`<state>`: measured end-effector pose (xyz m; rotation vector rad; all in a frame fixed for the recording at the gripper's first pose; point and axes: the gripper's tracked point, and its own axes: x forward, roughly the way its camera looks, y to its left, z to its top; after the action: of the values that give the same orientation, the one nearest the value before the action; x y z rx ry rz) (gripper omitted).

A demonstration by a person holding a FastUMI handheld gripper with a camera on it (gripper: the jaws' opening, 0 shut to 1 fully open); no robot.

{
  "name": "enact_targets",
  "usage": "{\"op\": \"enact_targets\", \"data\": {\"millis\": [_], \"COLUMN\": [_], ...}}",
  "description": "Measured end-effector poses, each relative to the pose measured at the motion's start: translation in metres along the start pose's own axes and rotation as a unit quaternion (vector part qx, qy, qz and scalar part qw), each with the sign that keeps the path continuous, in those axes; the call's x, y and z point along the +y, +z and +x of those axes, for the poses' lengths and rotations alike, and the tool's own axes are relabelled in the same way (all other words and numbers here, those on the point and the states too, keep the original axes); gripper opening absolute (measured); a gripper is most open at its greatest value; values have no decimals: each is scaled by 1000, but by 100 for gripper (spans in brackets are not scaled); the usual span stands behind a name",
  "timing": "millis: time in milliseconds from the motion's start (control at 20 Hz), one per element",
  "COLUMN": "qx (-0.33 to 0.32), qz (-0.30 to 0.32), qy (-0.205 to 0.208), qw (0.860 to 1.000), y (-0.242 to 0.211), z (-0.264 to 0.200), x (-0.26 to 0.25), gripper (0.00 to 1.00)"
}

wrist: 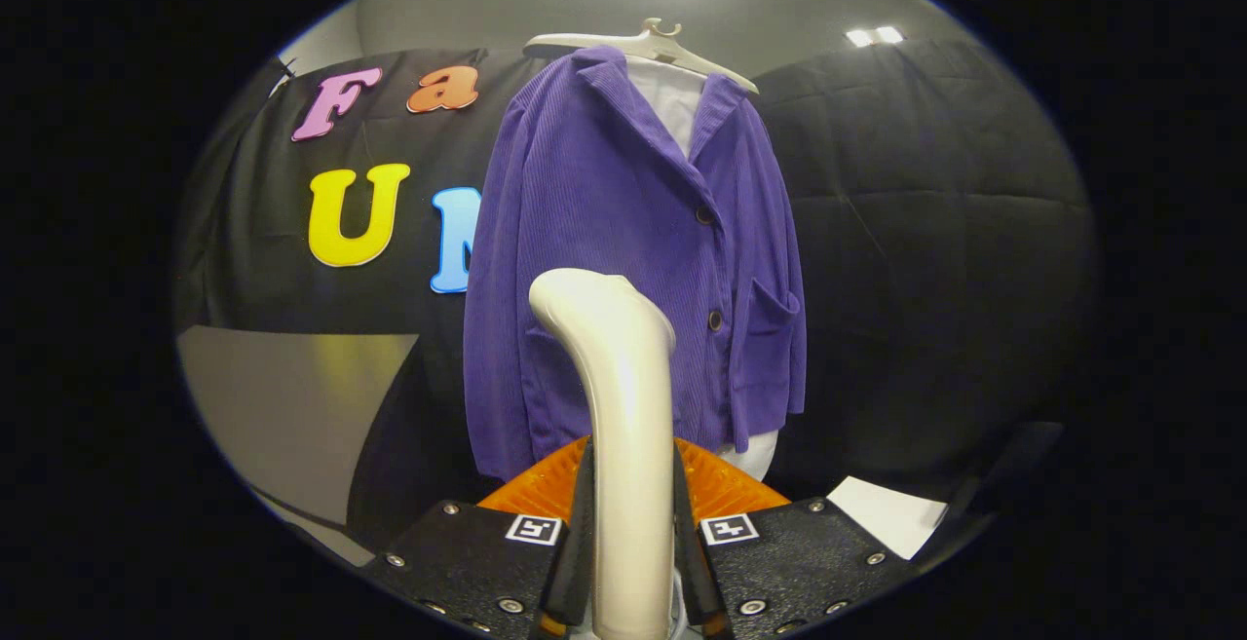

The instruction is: Iron the clothes twice with a garment steamer, once on the left side and once on the right side.

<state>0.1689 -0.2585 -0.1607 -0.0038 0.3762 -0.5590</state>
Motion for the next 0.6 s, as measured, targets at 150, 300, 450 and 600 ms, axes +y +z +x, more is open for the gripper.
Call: {"op": "enact_targets", "data": {"millis": [150,300,450,600], "qx": [26,46,42,17], "qz": [-6,-16,-16,-23], "qy": [12,23,31,32], "qw": [1000,999,999,999], "y": [-38,-63,-65,-40], "z": [-15,-34,-54,-72], "x": [-2,-5,-10,-18], "gripper": [38,38,38,38]}}
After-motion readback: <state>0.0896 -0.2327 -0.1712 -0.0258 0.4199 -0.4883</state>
